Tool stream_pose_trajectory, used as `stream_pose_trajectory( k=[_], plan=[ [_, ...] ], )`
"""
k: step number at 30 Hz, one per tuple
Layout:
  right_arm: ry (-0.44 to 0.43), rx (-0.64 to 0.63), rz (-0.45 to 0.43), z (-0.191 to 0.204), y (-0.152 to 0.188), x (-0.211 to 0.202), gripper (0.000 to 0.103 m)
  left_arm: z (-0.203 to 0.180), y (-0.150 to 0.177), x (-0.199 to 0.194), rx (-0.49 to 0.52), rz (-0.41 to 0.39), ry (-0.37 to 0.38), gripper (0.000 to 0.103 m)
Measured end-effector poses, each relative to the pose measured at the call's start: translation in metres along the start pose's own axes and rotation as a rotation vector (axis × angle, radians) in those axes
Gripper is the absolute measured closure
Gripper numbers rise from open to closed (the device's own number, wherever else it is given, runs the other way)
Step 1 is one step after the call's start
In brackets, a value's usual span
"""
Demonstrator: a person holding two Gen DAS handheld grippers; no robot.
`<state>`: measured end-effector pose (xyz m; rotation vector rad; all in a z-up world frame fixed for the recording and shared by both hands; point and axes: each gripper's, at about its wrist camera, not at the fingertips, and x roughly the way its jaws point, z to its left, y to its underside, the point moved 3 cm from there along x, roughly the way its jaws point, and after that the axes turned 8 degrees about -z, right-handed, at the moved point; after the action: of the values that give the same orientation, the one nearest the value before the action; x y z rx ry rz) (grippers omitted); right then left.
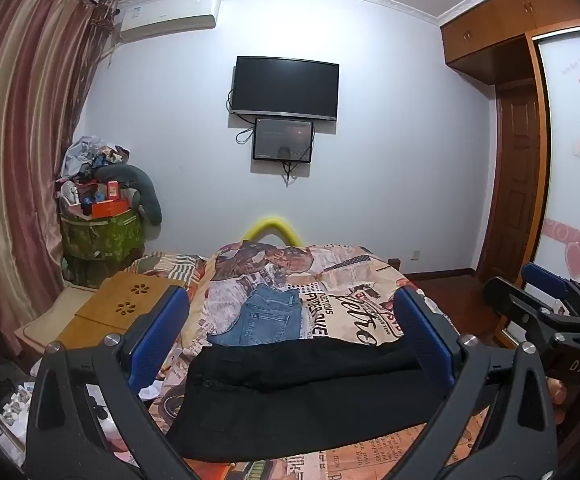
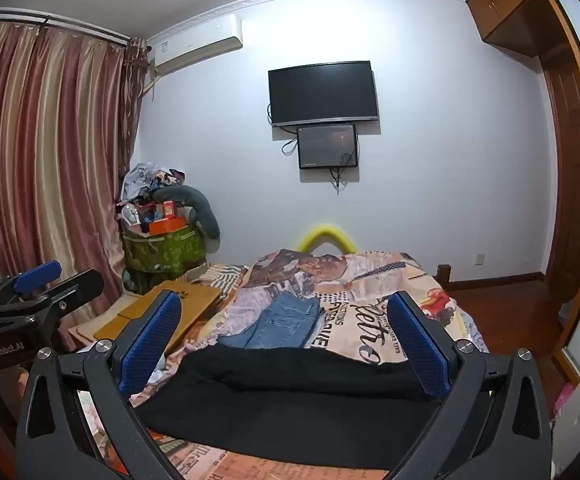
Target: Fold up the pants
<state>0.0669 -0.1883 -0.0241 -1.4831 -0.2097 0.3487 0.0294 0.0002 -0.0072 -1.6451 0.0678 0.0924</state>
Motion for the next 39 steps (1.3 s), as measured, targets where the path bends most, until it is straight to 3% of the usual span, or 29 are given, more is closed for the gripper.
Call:
stream_pose_trajectory(
  k=[39],
  plan=[
    [0.026,0.023,-0.009,-0.009,-0.012,-0.006,0.001,-0.002,0.002,0.001,0.039,-0.006,0.006,0.000]
  ],
)
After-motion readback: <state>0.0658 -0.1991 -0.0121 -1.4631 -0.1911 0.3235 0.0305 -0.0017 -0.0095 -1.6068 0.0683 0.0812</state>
